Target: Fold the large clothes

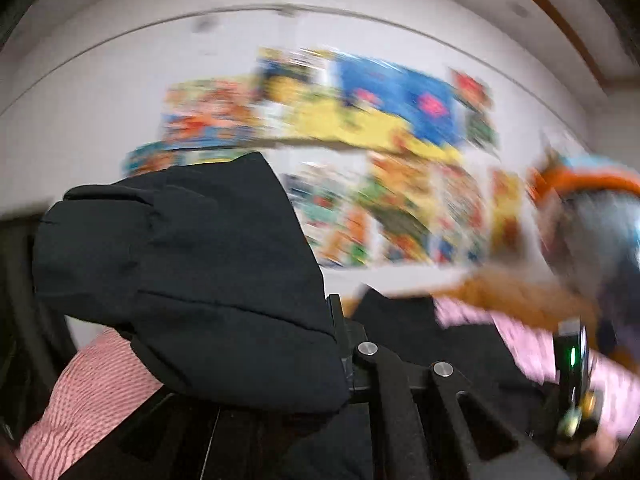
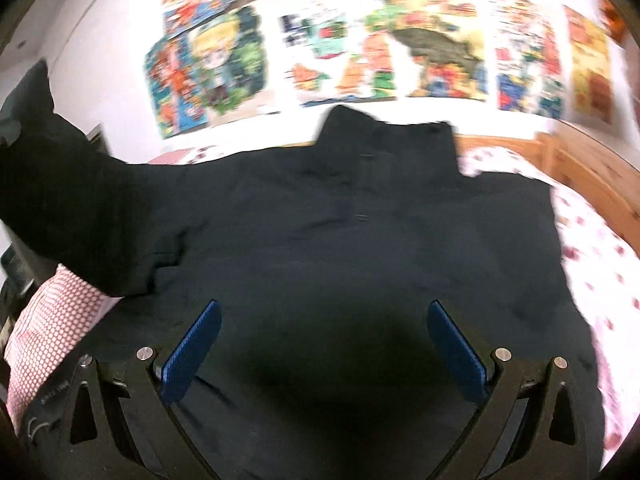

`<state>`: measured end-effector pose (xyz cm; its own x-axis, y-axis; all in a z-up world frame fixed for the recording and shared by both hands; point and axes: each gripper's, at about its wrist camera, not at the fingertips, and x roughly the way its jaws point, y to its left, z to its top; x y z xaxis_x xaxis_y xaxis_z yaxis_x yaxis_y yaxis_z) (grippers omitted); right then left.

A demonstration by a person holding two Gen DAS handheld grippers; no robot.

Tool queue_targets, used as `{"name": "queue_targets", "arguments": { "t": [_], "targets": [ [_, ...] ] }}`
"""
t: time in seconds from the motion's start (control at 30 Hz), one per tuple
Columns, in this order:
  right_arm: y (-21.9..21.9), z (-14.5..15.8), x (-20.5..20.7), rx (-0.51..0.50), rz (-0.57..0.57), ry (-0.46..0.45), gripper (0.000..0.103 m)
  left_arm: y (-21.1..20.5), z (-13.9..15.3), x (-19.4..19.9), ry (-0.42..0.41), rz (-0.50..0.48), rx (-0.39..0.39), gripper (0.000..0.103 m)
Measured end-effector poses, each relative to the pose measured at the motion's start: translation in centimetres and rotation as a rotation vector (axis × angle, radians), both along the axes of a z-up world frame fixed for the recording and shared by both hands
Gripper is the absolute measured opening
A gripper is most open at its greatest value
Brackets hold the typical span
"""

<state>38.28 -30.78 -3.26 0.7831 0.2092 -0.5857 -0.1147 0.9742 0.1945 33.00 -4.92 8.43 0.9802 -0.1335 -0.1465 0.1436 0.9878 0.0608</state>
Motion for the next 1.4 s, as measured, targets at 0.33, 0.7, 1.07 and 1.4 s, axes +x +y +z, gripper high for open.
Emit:
{"name": "queue_targets", "arguments": {
  "t": [0.33,0.7,1.07,1.4],
  "targets": [
    [-8.5,-2.4,-2.1,0.084,-0.204,0.049,0.101,-14.0,-8.8,2.6,0.312,-0.354,0.384,0.009],
    [-14.6,-7.7,-2.0,0.422,-0.275,0.149,0.101,-17.1,-15.0,3.4,0.608,-0.505,0.471,0.017],
    [-12.6,-10.1,-2.5,0.512,-0.138,0.217,0.101,-16.6,-15.4,2.1,0.632,-0.609,0.483,0.072],
    [-7.6,-10.7,-0.3,0.380,-0.080,0.326,0.034,-11.3,-11.4,3.1,0.528,-0.533,0.271,0.084]
  ]
}}
